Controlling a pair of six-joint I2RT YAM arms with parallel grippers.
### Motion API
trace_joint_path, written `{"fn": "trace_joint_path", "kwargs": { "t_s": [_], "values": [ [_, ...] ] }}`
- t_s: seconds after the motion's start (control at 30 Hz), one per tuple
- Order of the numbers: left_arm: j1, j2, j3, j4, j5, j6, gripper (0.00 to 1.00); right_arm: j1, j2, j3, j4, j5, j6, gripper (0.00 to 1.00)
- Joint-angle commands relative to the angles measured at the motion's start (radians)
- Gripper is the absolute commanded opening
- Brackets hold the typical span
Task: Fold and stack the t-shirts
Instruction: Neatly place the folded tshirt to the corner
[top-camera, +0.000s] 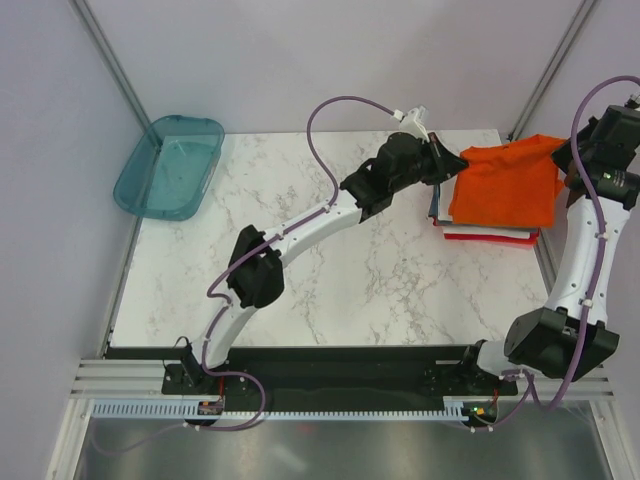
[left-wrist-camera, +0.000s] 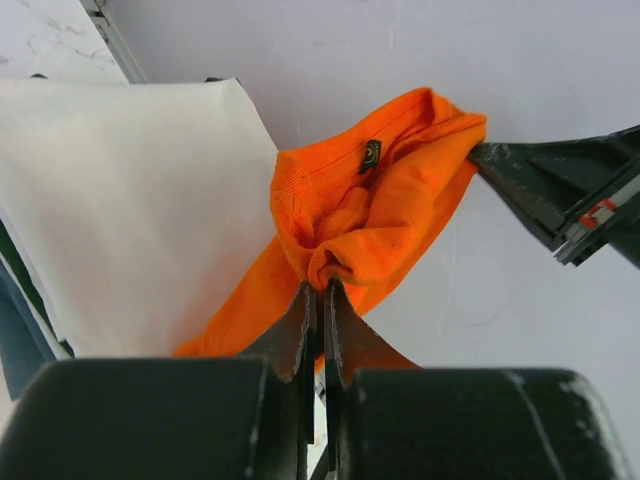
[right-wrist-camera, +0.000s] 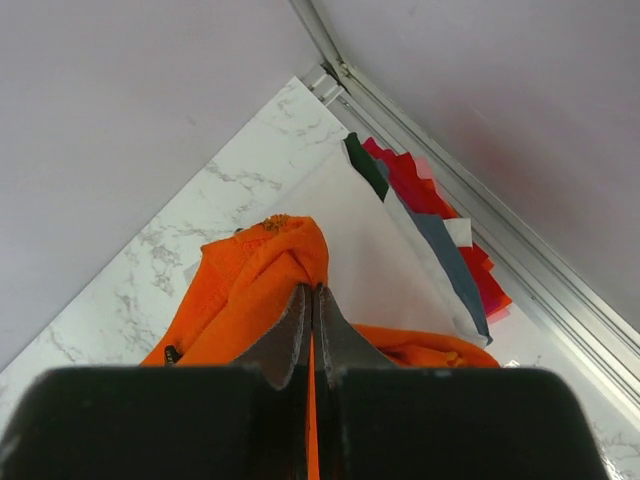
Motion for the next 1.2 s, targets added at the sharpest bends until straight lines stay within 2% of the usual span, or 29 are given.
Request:
{"fn": "trace_joint_path", "kwargs": {
  "t_s": [0.0,0.4,0.67,0.9,0.93,0.97,1.0,1.03,1.07,1.13,1.17],
  "values": [
    [0.007,0.044,0.092,0.083,-0.031,-0.053,0.02,-0.004,0.033,0.024,0.03,0.044,-0.027,0.0],
    [0.022,0.094,0.128,0.152,-0.078,-0.071,0.02,-0.017,0.122,0.029,0.073,0.04,-0.016,0.0],
    [0.053,0.238,0.237,0.208,-0.093,-0.129,0.03,-0.017,0.201,0.062,0.124,0.028,-0.002,0.0],
    [0.09,0.387,0.295,0.326,-0.135,-0.263,0.06,-0.015,0.373,0.095,0.23,-0.002,0.008,0.0],
    [0.099,0.403,0.301,0.339,-0.15,-0.271,0.1,-0.015,0.398,0.11,0.245,-0.002,0.019,0.0],
    [0.102,0.413,0.303,0.366,-0.168,-0.277,0.23,-0.015,0.421,0.116,0.257,-0.021,0.025,0.01],
    [0.106,0.426,0.307,0.38,-0.213,-0.286,0.32,-0.015,0.445,0.127,0.267,-0.041,0.027,0.05],
    [0.114,0.461,0.319,0.397,-0.225,-0.288,0.46,-0.015,0.492,0.159,0.27,-0.058,0.031,0.41],
    [0.122,0.481,0.344,0.4,-0.221,-0.271,0.76,-0.014,0.513,0.174,0.268,-0.071,0.036,0.55],
    [0.143,0.489,0.398,0.4,-0.176,-0.214,0.84,-0.014,0.55,0.217,0.273,-0.124,0.028,0.71],
    [0.151,0.464,0.345,0.4,-0.167,-0.202,0.86,-0.012,0.553,0.23,0.273,-0.127,0.025,0.71]
  ]
}}
